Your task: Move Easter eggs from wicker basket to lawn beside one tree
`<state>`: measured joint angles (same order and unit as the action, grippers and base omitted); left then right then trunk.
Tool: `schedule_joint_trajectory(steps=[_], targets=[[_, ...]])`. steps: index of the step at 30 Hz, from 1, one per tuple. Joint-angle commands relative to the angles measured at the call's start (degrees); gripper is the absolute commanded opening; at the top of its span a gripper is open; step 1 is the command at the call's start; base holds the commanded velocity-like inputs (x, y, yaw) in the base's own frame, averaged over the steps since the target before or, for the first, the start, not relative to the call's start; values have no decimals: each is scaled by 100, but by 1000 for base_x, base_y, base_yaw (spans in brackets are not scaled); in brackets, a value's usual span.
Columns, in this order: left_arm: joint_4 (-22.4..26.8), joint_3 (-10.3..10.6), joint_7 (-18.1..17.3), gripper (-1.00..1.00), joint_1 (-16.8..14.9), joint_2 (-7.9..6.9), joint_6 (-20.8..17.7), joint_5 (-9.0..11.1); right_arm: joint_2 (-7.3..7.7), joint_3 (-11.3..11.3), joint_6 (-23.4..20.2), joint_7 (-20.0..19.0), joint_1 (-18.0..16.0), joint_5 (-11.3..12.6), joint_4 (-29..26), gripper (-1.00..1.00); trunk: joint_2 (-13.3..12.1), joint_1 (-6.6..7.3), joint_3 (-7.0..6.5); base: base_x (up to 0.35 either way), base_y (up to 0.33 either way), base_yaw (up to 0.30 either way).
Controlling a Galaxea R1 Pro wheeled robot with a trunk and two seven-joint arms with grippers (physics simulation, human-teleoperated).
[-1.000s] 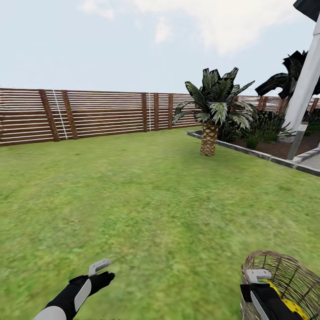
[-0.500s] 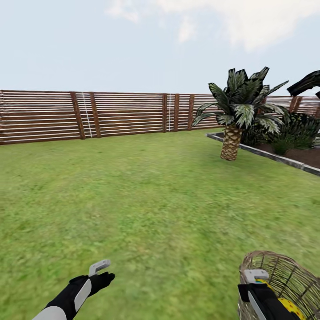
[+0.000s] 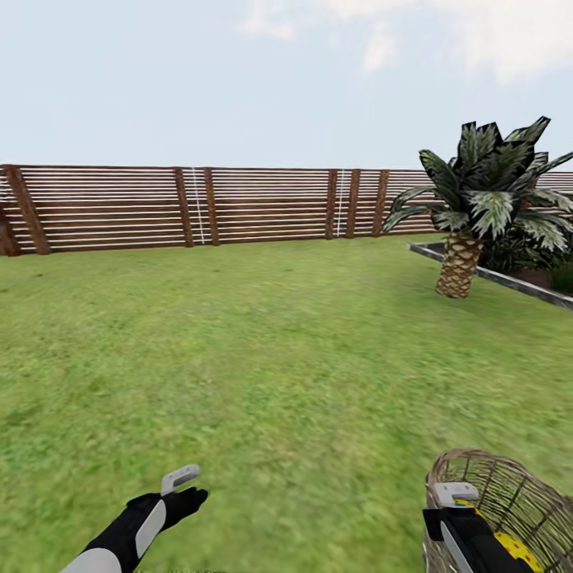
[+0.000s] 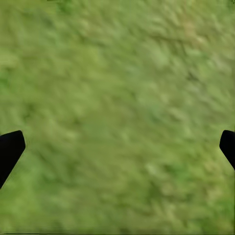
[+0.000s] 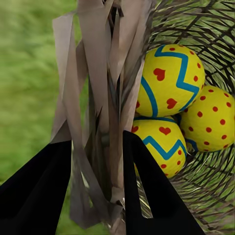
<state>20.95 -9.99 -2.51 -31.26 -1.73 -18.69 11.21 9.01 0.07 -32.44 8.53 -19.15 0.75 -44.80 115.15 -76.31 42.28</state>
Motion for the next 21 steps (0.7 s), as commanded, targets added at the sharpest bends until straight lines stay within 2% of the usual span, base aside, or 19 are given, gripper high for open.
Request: schedule_joint_trajectory(steps=[1, 21], targets=[[6, -38, -22, 100, -3, 5, -37, 16, 1, -2, -35, 17, -1, -29, -12, -100, -39, 24, -13, 0, 0, 296], [6, -38, -22, 100, -3, 40, -38, 13, -4, -7, -34, 17, 0, -31, -12, -100, -841, 463, -372, 0, 0, 296]])
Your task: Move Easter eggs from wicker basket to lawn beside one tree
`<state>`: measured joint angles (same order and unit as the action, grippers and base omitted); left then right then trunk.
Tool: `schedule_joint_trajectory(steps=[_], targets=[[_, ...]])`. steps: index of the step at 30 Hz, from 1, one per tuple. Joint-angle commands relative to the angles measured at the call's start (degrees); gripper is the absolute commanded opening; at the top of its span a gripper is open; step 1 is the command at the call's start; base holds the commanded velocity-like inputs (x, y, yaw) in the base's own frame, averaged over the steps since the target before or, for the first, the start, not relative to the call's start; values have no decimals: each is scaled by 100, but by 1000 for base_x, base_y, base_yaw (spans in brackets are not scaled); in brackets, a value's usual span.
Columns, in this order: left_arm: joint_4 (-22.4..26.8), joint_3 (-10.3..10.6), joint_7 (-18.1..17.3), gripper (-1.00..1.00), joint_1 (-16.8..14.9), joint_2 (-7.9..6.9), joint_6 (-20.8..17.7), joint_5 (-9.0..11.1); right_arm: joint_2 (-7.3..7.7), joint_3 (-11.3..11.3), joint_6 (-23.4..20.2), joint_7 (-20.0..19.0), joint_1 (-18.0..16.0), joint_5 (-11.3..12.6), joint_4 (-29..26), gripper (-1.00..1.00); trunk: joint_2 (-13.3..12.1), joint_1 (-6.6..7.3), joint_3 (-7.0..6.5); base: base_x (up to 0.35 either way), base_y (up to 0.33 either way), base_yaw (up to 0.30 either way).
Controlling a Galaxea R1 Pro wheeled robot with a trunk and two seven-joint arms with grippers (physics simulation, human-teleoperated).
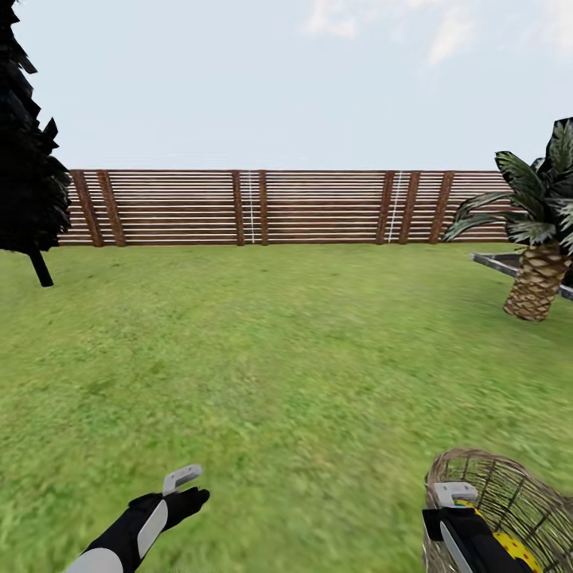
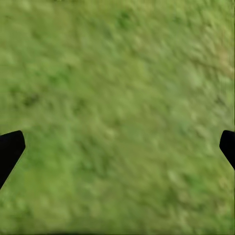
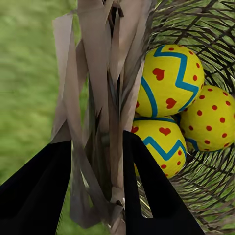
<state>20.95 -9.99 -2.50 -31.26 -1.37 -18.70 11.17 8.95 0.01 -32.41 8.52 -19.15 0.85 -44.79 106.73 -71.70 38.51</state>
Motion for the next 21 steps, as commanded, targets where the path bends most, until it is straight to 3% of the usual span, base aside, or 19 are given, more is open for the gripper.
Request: schedule_joint_trajectory(steps=[1, 21], targets=[[6, -38, -22, 100, -3, 5, -38, 16, 0, -1, -34, 18, -1, -41, -12, -100, -39, 23, -13, 0, 0, 296], [6, -38, -22, 100, -3, 23, -46, 16, 2, -53, 142, 17, -1, -37, 41, -100, -841, 463, -410, 0, 0, 296]])
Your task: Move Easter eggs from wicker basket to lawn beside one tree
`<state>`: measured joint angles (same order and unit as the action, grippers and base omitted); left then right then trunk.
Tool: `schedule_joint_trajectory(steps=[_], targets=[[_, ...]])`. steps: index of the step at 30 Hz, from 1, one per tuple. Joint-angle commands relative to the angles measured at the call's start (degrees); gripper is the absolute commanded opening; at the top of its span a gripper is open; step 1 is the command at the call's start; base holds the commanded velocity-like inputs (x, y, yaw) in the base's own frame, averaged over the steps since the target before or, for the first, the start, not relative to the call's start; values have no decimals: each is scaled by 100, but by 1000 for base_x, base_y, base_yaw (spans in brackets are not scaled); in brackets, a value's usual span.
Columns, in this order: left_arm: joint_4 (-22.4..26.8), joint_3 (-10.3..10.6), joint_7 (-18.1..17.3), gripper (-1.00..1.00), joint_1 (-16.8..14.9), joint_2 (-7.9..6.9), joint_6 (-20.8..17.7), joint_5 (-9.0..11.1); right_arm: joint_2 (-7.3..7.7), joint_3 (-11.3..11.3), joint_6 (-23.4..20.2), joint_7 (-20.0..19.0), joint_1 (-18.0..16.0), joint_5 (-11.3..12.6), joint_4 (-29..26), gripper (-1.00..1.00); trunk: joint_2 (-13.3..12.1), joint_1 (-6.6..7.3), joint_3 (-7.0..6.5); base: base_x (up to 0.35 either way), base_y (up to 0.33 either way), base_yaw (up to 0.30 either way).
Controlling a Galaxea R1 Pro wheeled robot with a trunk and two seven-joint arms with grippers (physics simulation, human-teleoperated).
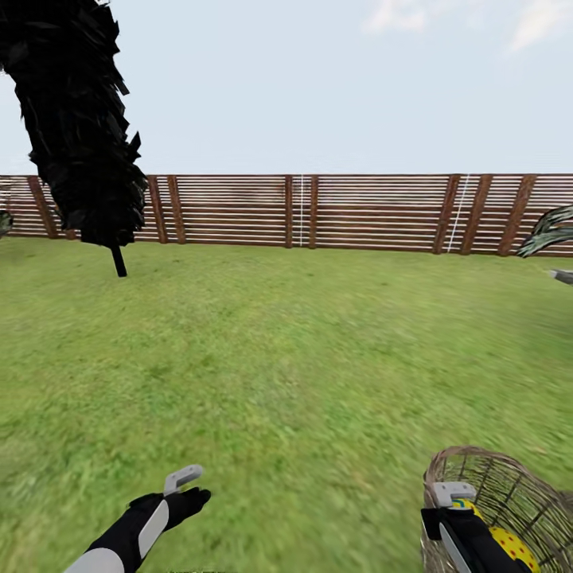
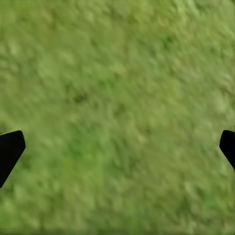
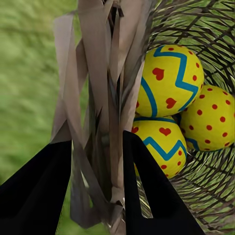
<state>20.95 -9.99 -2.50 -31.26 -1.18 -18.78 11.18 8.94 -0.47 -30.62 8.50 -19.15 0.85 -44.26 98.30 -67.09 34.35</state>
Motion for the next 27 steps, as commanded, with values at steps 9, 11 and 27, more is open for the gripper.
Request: schedule_joint_trajectory(steps=[9, 11, 27], targets=[[6, -38, -22, 100, -3, 13, -38, 16, -6, -6, -32, 20, -1, -38, -12, -100, -359, 199, -175, 0, 0, 295], [6, -38, -22, 100, -3, 13, -38, 16, -6, -6, -32, 20, -1, -38, -12, -100, -440, 243, -215, 0, 0, 295], [6, -38, -22, 100, -3, 44, -38, 7, -10, -6, -38, 20, -1, -33, -12, -100, -1081, 594, -536, 0, 0, 295]])
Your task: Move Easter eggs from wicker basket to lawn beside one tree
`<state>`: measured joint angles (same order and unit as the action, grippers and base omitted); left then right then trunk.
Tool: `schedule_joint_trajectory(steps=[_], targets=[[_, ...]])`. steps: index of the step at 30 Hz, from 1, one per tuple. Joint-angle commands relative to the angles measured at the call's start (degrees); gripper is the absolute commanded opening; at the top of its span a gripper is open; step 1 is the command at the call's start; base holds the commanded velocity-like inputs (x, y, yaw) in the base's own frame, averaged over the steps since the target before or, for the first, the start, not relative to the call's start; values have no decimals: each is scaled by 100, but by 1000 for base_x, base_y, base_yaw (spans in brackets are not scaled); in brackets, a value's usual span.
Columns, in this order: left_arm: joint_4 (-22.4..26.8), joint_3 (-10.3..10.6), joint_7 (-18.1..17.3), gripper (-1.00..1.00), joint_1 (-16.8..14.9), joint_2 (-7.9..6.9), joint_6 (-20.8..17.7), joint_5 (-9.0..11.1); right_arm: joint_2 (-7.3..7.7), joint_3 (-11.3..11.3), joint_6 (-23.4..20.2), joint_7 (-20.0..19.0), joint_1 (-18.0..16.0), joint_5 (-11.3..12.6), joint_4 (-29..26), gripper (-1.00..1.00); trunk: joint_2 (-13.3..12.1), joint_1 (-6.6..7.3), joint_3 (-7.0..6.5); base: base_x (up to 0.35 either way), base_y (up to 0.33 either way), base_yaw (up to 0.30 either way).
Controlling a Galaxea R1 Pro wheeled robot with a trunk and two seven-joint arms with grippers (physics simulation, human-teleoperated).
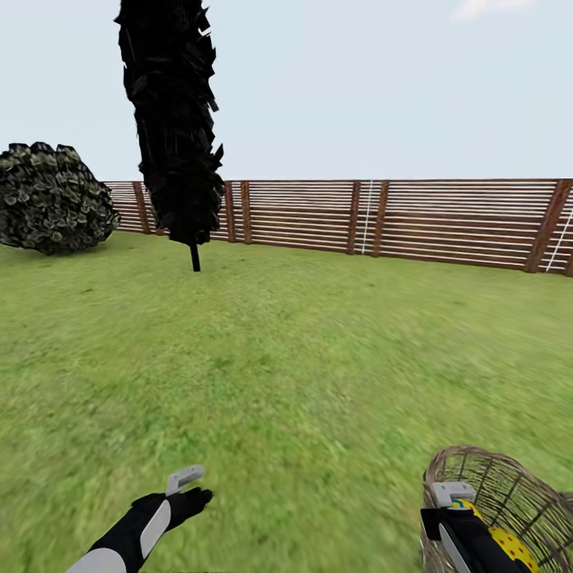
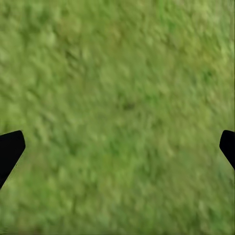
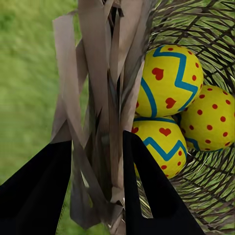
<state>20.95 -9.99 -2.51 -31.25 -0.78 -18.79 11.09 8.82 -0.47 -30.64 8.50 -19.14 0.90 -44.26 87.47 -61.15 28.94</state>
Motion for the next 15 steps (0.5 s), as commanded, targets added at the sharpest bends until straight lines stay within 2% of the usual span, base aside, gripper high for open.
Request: schedule_joint_trajectory(steps=[1, 9, 14, 15], targets=[[6, -38, -22, 100, -3, 5, -37, 16, 3, -5, -38, 17, -2, -37, -13, -100, -38, 23, -15, 0, 0, 295], [6, -38, -22, 100, -3, -1, -37, 16, 16, 1, -39, 5, -2, -34, -13, -100, -359, 199, -175, 0, 0, 296], [6, -38, -22, 100, -3, -1, -37, 16, 118, 71, -87, -52, -2, 57, -14, -100, -559, 308, -275, 0, 0, 295], [6, -38, -22, 100, -3, -4, -37, 16, 126, 83, -90, -169, -2, 59, -20, -100, -600, 330, -295, 0, 0, 295]])
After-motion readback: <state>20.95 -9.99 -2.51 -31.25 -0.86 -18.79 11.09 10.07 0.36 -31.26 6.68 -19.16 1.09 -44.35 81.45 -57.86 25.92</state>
